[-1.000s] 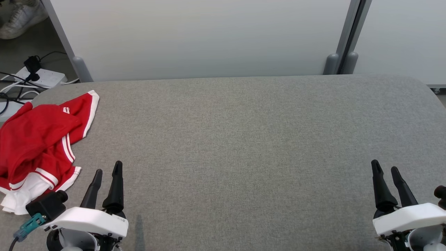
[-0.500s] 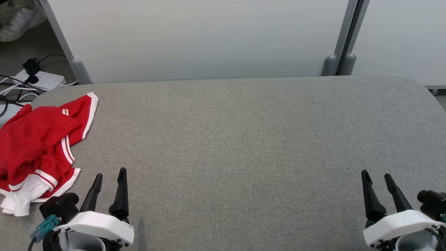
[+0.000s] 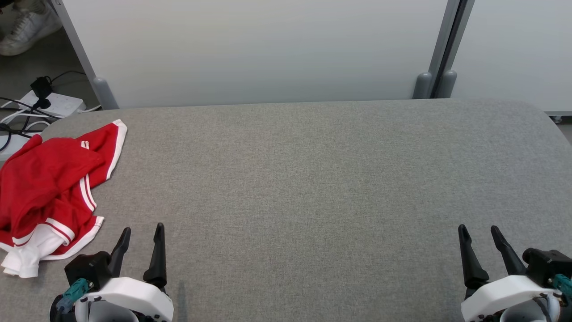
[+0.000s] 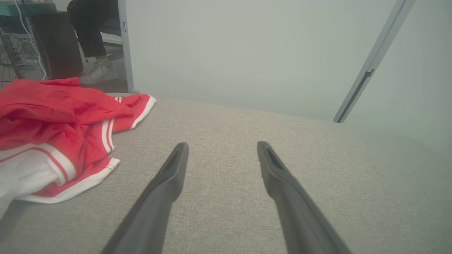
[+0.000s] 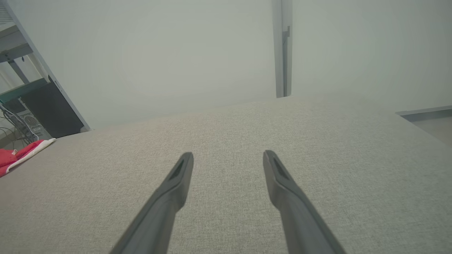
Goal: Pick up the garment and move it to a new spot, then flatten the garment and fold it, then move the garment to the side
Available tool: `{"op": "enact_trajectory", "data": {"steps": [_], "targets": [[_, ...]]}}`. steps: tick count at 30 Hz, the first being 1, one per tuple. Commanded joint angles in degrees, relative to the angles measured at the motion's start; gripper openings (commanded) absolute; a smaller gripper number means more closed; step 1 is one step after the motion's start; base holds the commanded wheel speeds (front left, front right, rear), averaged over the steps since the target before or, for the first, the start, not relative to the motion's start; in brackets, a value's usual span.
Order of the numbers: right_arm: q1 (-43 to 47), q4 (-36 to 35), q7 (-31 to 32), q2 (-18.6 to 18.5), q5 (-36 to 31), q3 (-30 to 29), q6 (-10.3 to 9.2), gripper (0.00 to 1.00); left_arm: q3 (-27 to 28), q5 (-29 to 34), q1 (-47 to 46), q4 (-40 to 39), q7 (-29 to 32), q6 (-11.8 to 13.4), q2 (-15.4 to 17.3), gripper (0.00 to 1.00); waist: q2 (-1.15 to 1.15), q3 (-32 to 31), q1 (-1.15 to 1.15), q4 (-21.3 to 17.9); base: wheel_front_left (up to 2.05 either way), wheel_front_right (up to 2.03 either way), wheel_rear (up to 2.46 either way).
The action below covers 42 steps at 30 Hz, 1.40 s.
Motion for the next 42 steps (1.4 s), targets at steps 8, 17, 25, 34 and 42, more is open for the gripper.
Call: {"op": "enact_trajectory", "data": {"steps": [8,17,25,34,42], "targets": [[-2.38,-0.53,-2.35,-0.43,-4.31,0.79,0.39,1.00,1.09,4.55,-3.53,-0.04,-0.99,1.10,1.04,1.00,0.00,-0.21,0.00,-0.21,0.00,0.00,0.00],[-2.55,-0.27,-4.03,-0.74,-9.55,1.02,0.41,1.00,0.98,8.07,-4.00,0.62,-1.26,1.80,1.10,1.00,0.00,-0.37,0.00,-0.31,0.00,0.00,0.00],[-2.53,-0.16,-5.37,-0.59,-14.06,0.92,0.43,1.00,0.48,11.94,-3.91,0.88,-1.71,3.00,1.57,1.00,0.00,-0.75,0.00,-0.36,0.00,0.00,0.00],[-2.63,-0.31,-5.42,-0.19,-13.19,0.45,0.43,1.00,0.39,11.22,-4.37,1.11,-1.42,3.13,1.70,1.00,0.00,-0.58,0.00,2.08,0.00,0.00,0.00],[-3.50,-0.73,-5.42,-0.11,-12.07,2.38,0.43,1.00,0.57,10.68,-4.74,1.23,-1.65,3.57,1.79,1.00,0.00,-0.20,0.00,8.06,0.00,0.00,0.00]]}}
